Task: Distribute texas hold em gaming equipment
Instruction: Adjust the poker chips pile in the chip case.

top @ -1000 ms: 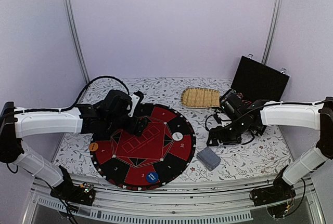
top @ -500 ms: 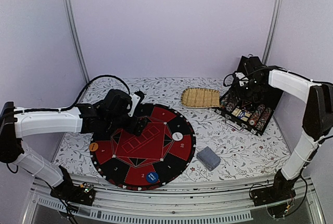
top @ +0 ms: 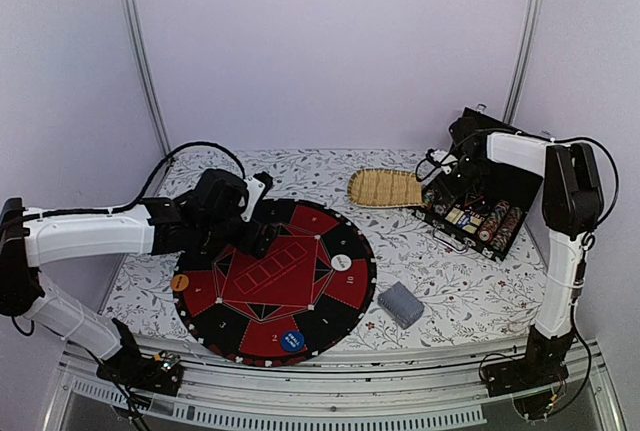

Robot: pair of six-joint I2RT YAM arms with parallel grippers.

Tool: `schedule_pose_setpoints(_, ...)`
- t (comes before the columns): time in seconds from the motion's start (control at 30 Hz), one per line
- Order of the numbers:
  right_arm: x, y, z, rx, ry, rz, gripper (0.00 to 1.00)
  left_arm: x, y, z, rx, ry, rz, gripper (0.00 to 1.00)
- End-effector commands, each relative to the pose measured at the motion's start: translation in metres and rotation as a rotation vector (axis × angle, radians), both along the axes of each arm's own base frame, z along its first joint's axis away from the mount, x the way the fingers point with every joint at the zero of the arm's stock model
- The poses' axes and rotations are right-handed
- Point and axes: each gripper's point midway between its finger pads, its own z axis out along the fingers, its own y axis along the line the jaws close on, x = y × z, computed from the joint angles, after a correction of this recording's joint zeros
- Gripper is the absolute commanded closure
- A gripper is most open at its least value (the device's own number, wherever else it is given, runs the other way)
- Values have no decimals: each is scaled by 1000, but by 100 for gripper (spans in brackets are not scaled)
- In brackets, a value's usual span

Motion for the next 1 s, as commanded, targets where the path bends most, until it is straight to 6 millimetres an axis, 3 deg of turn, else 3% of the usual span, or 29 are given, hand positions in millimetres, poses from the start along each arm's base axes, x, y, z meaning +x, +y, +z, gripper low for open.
schedule_pose_setpoints(0.0, 8, -14, -13, -91, 7, 9, 37, 3, 7, -1, 15, -5, 5, 2)
schedule_pose_setpoints(0.13, 12, -20, -26, -131, 14, -4, 38, 4, 7, -4, 20, 3, 1, 2)
schedule_pose_setpoints(0.47, 4, 2, -42, -128, 45, 50, 47, 6, 4, -10, 26, 21, -8, 2)
schedule_pose_setpoints(0.63, -5, 17, -37, -102, 46, 90, 50, 6, 2, -11, 28, 28, -13, 2)
schedule_pose_setpoints(0.97, -9, 24, -27, -81, 37, 109, 53, 4, 2, -16, 28, 44, -16, 2)
